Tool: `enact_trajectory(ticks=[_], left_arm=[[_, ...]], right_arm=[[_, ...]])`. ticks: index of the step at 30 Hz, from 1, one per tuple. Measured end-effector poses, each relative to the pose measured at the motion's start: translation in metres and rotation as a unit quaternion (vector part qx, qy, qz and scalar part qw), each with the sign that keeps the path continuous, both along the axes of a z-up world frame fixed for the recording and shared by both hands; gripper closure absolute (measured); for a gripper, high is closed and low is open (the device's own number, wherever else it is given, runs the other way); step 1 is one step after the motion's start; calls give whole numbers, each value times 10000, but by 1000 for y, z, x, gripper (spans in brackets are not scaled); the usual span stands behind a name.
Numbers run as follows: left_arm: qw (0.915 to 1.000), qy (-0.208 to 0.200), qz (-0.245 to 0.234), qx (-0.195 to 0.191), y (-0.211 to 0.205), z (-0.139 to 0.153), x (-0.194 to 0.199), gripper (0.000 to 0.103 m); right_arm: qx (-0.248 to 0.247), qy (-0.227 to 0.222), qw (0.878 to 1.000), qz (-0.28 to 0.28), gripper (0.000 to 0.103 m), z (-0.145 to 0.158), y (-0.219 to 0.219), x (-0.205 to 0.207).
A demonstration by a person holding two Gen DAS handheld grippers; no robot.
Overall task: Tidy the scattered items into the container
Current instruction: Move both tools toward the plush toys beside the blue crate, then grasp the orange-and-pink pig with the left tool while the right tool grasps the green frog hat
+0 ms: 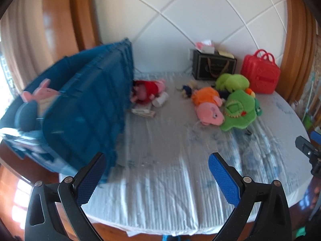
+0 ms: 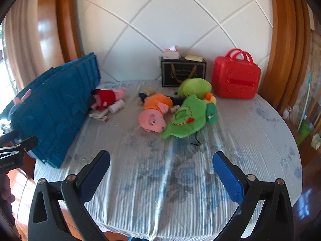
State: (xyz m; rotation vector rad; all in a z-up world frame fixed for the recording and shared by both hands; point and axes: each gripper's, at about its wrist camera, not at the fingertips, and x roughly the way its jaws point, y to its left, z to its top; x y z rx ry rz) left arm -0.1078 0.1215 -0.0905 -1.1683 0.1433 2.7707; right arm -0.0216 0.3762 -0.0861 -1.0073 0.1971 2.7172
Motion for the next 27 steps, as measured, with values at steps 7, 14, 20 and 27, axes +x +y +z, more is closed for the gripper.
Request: enact_trajectory(ticks=[7, 14, 20, 27], left_arm=[[9939, -871, -679, 47, 59, -57, -99, 1], [9861, -1168, -1171, -131, 122, -86, -163, 1], [9861, -1239, -1061, -301, 162, -107, -212, 1], [9881, -1284, -818, -204, 200, -131, -263, 1]], right_arm=[[-255, -435, 9954, -816, 0, -30, 61, -51], [-425, -1072, 9884, -985, 0, -73, 94, -96], [-648, -1136, 9865, -990, 0, -83, 129, -139], [-1036, -1398, 9820, -741, 0, -122, 160, -201]])
